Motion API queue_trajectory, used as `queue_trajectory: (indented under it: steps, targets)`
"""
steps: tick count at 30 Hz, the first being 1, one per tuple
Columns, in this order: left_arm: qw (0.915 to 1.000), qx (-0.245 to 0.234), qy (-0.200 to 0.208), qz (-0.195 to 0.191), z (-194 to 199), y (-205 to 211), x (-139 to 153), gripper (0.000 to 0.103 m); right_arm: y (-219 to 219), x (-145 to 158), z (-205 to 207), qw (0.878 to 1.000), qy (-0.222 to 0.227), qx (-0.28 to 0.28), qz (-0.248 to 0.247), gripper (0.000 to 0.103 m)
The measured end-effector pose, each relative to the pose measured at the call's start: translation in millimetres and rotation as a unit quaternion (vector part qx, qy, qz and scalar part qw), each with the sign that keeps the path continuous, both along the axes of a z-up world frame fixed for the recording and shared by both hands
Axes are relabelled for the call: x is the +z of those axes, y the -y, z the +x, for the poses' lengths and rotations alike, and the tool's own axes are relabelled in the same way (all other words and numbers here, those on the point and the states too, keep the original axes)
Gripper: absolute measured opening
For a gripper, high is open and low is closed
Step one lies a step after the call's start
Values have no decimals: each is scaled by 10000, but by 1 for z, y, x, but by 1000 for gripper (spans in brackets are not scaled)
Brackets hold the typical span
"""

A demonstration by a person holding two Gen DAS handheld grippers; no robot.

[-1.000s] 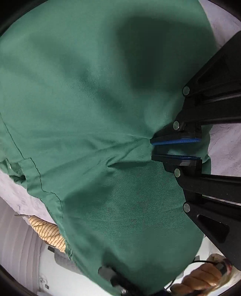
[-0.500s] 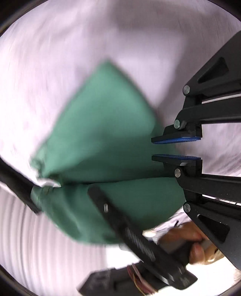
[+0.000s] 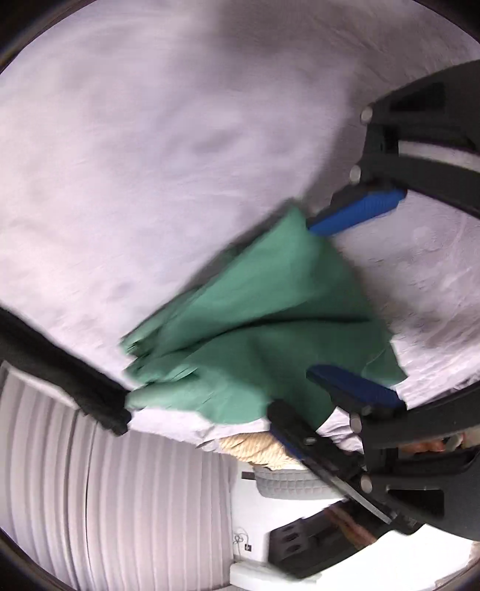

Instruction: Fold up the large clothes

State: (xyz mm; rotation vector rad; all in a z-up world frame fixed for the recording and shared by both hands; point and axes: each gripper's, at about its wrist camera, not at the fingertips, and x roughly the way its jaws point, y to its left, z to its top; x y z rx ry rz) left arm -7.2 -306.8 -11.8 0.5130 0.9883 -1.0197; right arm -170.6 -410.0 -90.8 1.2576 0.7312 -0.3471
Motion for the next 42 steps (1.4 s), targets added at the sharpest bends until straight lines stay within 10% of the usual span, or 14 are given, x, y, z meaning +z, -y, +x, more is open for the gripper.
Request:
queue_trajectory:
  steps: [6,11,14,16,21,25,27,32,35,42]
  targets:
    - [9906,1252,88,538,65,-58,-21,103,30,58,73,9915,187,802,-1009,78]
    - [9806,1795,-327,715,81,-92,-49,103,30,39,154,9745,-629,1676,-1354,76]
    - [9794,1848,-507,631,77,-102,-58,103,27,20,180,9639,-1023,2061,-1338,10]
    - [9800,1834,-498,586,74,-105,-65,103,27,30,171,9626,-707,2076,-1593,9]
    - [9779,1846,-834,525,75,-106,-76,103,63,-17,148,9757,-1142,1606,-962,12]
    - [9814,1698,-668,591,67,-112,-64,103,50,8,127,9769,-971,1582,-1056,25]
    - [9822,1653,-690,570,66,-116,-60,103,36,30,119,9743,-725,1813,-1122,71]
    - [9833,1492,-915,495,50,-119,-56,103,-11,49,117,9491,-804,2741,-1329,77]
    - [9844,1361,-838,732,32,-122,-69,103,-38,32,114,9221,-1440,3160,-1706,17]
    - [9767,1588,-1342,541,26,-144,-87,103,7,-52,22,9810,-1231,1483,-234,2]
